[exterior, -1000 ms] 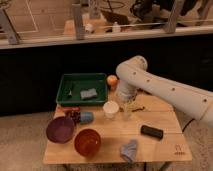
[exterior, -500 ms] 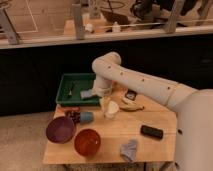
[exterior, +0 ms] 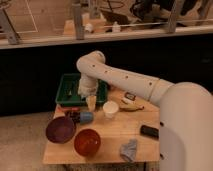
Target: Place grapes in purple bowl
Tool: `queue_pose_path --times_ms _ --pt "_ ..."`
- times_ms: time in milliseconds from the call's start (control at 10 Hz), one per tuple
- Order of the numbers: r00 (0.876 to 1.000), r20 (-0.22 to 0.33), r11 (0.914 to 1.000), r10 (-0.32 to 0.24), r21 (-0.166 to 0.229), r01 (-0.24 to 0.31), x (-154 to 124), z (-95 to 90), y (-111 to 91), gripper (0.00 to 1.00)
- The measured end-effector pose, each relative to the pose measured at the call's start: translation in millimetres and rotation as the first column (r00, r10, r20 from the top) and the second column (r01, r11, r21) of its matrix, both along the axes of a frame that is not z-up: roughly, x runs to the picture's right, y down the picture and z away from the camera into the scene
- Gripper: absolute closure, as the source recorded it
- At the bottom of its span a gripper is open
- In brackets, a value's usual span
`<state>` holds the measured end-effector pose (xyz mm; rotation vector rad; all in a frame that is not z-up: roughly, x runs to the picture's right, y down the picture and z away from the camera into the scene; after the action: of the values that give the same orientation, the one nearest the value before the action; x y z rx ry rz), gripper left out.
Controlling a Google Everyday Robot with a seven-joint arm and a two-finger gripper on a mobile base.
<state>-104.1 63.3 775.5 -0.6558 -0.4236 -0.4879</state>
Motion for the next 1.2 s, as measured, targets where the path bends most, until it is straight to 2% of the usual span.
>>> queue_pose_path --times_ms 400,600,900,1200 --pt "1.0 0.002 0.9999 0.015 0.002 -0.015 -4.6 3.0 3.4 0.2" --pt "0.999 -0.003 0.9995 0.032 -0.006 -0.032 -26.7 18.4 21.4 0.2" --pt "1.0 -0.001 0.9994 0.018 -0.029 -0.018 -48.3 46.9 51.5 0.2" --pt "1.0 0.019 0.9991 -0.011 -0.042 0.012 -61.7 52.8 59.0 0.2"
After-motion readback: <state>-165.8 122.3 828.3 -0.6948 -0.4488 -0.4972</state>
